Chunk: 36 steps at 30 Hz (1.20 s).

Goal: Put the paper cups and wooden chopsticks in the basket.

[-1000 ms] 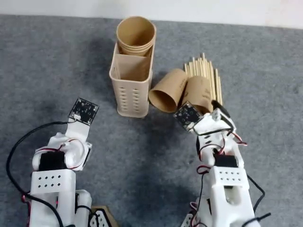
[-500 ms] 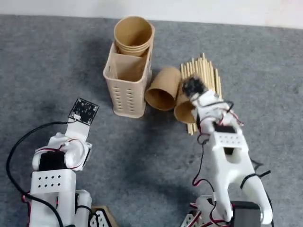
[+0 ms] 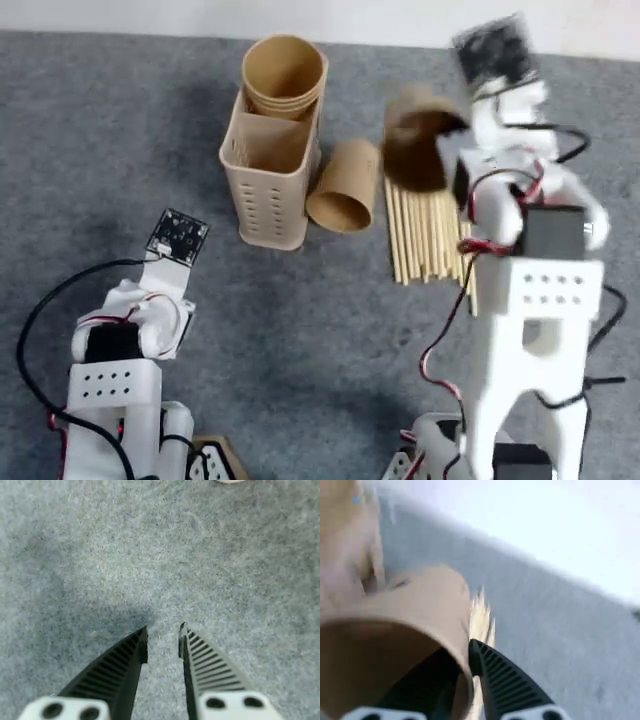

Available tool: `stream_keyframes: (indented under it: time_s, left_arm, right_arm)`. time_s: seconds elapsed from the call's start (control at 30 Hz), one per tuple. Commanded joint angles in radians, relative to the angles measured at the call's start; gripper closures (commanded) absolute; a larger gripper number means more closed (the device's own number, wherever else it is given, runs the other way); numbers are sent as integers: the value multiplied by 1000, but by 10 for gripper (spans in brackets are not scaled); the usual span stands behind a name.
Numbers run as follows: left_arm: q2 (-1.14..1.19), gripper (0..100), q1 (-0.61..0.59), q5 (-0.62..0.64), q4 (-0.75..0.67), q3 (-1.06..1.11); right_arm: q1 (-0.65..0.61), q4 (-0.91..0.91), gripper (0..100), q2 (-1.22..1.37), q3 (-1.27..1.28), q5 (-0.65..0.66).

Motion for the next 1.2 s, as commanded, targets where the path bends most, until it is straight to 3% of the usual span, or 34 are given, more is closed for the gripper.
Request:
stream_keyframes:
  time_s: [0.0, 0.2, 0.47, 0.73, 1.17]
  left_arm:
    - [-13, 863, 1, -6, -15, -4]
    - [-13, 863, 1, -6, -15, -4]
    - [-13, 863, 1, -6, -15, -4]
    - [-13, 863, 1, -6, -15, -4]
    - [-13, 863, 38, -6, -9, -2]
  right_arm:
    - [-143, 22, 992, -12, -254, -140]
    - [-289, -21, 992, 263, -354, -235]
    - [-320, -4, 992, 552, -547, -244]
    - [-320, 70, 993, 601, -677, -244]
    - [-294, 62, 992, 688, -684, -244]
